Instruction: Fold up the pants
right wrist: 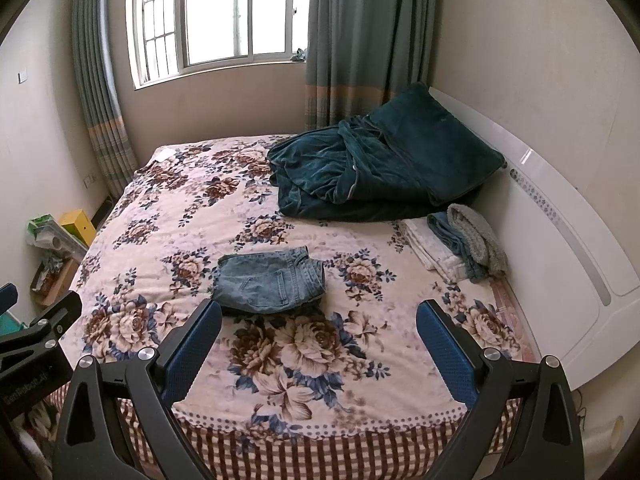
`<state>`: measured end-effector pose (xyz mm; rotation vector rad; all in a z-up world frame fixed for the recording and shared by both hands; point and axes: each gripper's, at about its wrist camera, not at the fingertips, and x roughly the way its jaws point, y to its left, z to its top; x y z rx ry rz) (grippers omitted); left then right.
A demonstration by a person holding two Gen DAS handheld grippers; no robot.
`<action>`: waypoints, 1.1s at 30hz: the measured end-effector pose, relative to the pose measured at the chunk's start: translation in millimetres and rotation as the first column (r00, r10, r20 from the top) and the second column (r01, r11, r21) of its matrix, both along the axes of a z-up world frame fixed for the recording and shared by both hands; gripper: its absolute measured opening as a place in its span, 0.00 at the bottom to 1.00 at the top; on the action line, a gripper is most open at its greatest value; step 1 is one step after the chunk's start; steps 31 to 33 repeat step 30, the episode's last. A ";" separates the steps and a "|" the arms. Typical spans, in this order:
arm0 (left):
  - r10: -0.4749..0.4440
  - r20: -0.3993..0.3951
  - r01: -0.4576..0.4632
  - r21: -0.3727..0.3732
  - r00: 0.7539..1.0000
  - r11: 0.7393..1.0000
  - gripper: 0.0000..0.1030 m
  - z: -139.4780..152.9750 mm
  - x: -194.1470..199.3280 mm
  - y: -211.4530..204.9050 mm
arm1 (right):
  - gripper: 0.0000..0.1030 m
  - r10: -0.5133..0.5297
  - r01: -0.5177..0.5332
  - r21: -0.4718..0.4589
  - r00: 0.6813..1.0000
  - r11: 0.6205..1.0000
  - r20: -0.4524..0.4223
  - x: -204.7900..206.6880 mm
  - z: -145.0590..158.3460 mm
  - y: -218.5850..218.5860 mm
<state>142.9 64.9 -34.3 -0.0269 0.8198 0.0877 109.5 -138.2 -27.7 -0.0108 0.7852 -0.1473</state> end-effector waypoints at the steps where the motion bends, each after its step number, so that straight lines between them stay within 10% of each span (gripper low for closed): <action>1: 0.000 0.001 0.000 0.000 1.000 1.000 1.00 0.0 0.2 0.0 | 0.97 0.001 -0.001 -0.001 1.000 1.000 0.000 0.0 0.0 0.5; 33: 0.000 0.009 0.000 0.001 1.000 1.000 1.00 1.9 0.1 -2.3 | 0.97 0.000 0.000 0.004 1.000 1.000 -0.009 -1.3 2.5 8.3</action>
